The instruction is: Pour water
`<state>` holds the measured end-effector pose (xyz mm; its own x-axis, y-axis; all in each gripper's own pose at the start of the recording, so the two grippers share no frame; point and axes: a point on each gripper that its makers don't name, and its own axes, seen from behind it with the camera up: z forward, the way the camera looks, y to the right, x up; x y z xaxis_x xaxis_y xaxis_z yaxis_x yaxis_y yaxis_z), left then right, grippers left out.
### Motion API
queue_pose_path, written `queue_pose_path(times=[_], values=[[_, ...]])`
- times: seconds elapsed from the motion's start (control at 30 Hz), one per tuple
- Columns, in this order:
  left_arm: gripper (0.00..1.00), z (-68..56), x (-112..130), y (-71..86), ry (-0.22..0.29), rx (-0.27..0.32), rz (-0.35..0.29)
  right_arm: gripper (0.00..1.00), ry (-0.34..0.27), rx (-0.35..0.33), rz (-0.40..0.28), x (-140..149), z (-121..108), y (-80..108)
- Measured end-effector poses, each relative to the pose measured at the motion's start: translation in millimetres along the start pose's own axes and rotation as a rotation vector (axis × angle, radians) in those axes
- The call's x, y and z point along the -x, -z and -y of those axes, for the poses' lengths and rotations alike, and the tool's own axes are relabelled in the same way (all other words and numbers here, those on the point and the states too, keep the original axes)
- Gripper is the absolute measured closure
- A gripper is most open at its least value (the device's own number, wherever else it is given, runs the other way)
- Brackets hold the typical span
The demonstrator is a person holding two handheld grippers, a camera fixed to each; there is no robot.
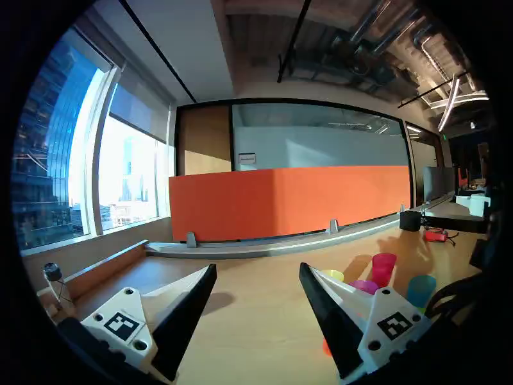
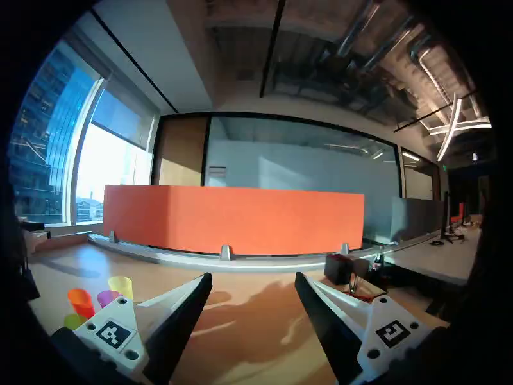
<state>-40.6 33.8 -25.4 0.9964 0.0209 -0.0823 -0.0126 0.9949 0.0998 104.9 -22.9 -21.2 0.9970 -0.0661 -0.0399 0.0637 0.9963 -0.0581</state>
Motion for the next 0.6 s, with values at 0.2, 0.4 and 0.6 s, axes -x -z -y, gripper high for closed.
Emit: queue_pose_path(times=[0.2,0.4,0.6], values=[[0.05,-0.2,14.8,-0.6,0.012,-0.008,0.005,0.00,0.005,0.002,0.001,-0.4,0.1,1.3],[0.05,5.7,30.9,0.4,0.017,-0.022,0.016,0.00,0.017,-0.007,0.002,-1.4,6.4,1.8],[0.05,15.5,44.2,2.6,0.026,-0.040,0.025,0.00,0.026,-0.010,0.009,1.1,12.1,2.4]])
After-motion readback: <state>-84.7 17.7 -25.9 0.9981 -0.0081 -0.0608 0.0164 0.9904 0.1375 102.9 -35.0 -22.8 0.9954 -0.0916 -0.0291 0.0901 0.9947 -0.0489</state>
